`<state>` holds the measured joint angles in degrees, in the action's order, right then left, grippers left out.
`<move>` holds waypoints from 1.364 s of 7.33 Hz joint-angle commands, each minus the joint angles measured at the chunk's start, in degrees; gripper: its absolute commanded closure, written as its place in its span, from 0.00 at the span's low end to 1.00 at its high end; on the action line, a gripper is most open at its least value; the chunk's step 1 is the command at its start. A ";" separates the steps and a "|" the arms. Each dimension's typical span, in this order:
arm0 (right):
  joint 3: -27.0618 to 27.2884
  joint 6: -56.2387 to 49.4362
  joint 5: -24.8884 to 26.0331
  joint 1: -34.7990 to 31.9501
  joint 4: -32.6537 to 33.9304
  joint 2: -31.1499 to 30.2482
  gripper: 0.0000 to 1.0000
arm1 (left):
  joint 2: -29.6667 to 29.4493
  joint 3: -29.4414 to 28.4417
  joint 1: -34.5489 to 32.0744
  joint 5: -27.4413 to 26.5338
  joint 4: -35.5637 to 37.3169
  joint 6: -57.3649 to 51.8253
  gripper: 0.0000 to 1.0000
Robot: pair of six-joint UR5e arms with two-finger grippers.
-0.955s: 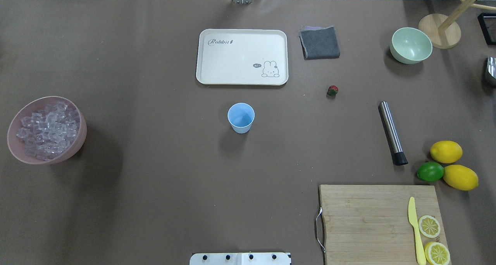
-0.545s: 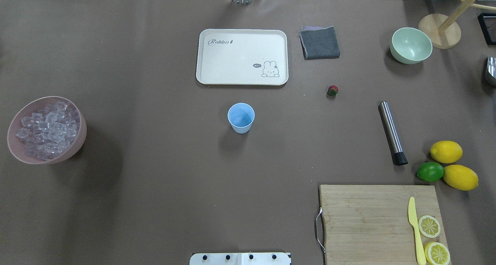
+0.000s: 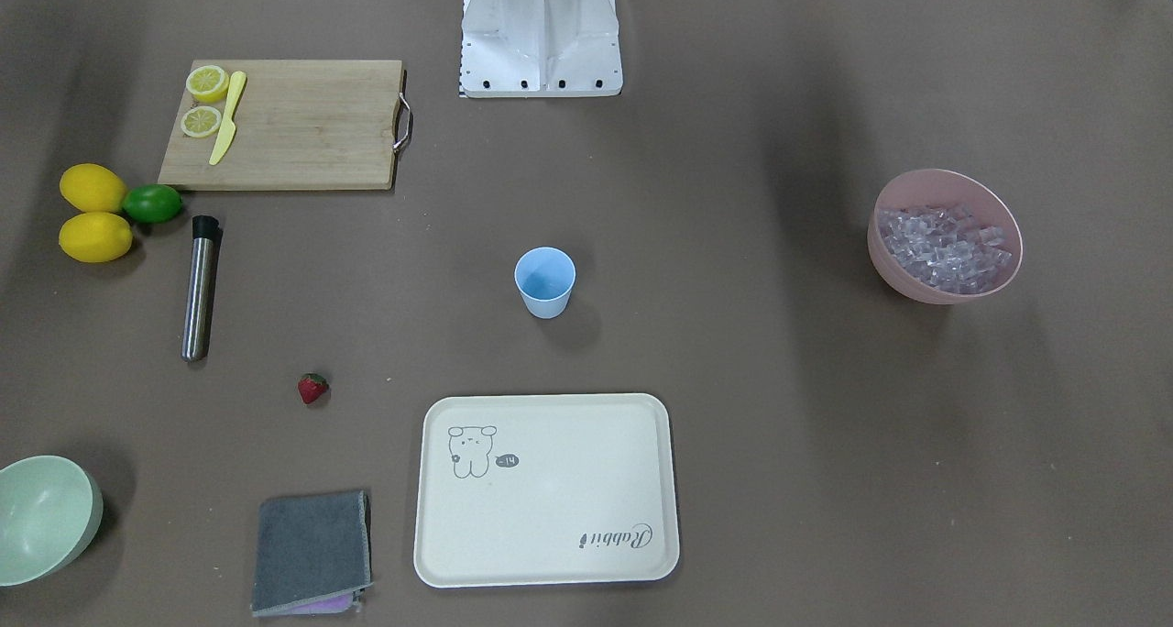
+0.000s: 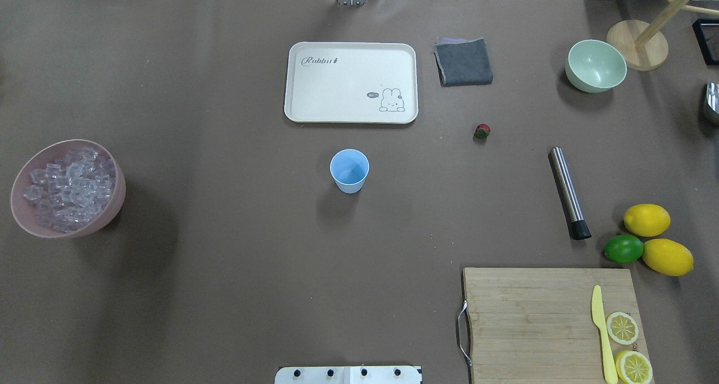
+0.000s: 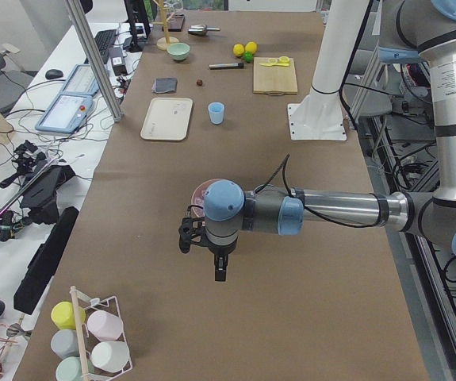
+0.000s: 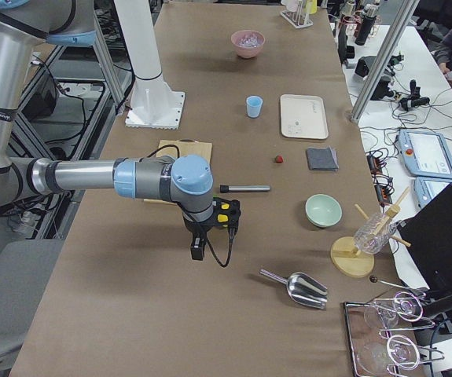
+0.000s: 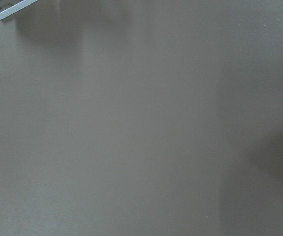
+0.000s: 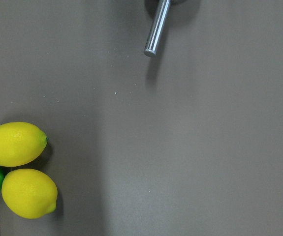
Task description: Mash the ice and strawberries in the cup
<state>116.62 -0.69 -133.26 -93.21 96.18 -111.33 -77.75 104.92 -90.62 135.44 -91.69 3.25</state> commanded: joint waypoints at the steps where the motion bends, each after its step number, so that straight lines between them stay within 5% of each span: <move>1: -0.69 -0.01 -1.13 -0.13 0.06 -0.02 0.00 | -0.20 0.11 0.00 0.18 0.02 0.00 0.02; 7: 1.32 0.61 -4.73 -4.24 -0.29 3.23 0.00 | -0.64 1.25 -0.08 0.36 -0.41 0.00 0.02; 10: 0.28 -4.82 -4.64 -4.26 -0.38 3.05 0.00 | -3.80 -0.93 0.00 2.01 -11.57 0.18 0.02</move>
<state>117.63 -2.93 -137.76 -97.39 95.93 -108.18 -79.98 105.24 -90.69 136.16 -100.16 3.46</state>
